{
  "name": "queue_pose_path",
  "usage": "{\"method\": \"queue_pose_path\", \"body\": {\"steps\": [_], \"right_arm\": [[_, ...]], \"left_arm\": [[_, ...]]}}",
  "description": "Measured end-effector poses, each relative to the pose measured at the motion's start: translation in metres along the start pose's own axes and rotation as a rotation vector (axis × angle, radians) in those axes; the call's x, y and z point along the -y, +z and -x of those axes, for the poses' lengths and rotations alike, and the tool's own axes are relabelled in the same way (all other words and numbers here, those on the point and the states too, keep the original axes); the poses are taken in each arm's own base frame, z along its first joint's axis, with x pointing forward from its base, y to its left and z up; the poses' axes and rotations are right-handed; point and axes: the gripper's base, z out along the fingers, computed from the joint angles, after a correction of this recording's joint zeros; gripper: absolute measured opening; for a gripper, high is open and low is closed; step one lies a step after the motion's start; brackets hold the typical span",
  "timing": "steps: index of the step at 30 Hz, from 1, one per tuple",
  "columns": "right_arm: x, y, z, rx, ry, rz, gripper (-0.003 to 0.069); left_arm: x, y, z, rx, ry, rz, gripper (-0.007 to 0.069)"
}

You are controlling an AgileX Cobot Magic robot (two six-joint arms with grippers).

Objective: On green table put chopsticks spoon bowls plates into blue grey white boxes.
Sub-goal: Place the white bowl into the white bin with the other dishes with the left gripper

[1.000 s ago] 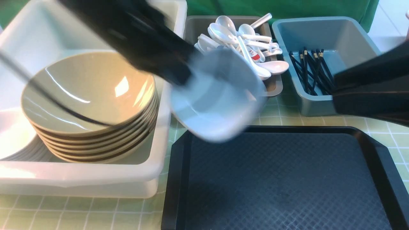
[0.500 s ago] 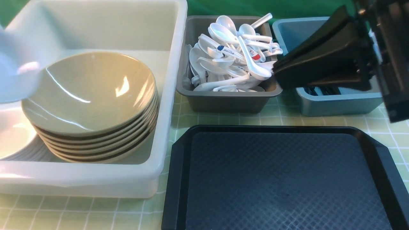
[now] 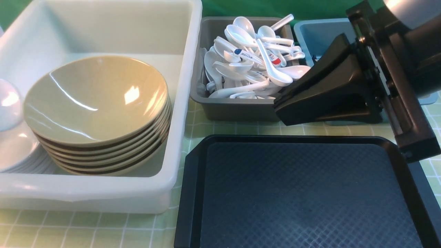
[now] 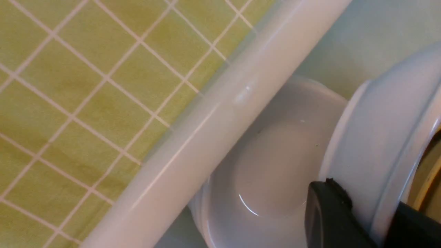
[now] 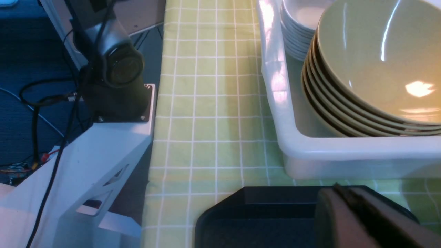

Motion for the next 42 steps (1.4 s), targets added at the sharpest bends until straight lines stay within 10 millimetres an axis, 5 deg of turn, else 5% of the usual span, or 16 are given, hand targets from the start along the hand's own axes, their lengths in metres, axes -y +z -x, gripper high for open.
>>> {"method": "queue_pose_path", "body": {"steps": [7, 19, 32, 37, 42], "right_arm": [[-0.001, 0.000, 0.000, -0.005, 0.000, 0.008, 0.0027], [-0.002, 0.000, -0.001, -0.013, 0.001, 0.020, 0.0038], [-0.004, 0.000, -0.002, -0.026, 0.001, 0.043, 0.0047], [-0.001, 0.000, -0.004, -0.048, 0.010, 0.009, 0.0047], [0.024, -0.006, -0.015, -0.115, 0.205, -0.236, 0.0047]], "left_arm": [[0.009, 0.021, 0.000, -0.061, 0.000, 0.104, 0.0015], [0.006, 0.021, -0.002, -0.070, -0.091, 0.178, 0.0053], [0.009, 0.021, -0.003, -0.070, -0.118, 0.153, 0.0458], [0.014, 0.013, -0.005, -0.052, -0.109, 0.117, 0.0529], [0.057, -0.019, -0.022, 0.020, 0.060, -0.110, 0.0542]]}}
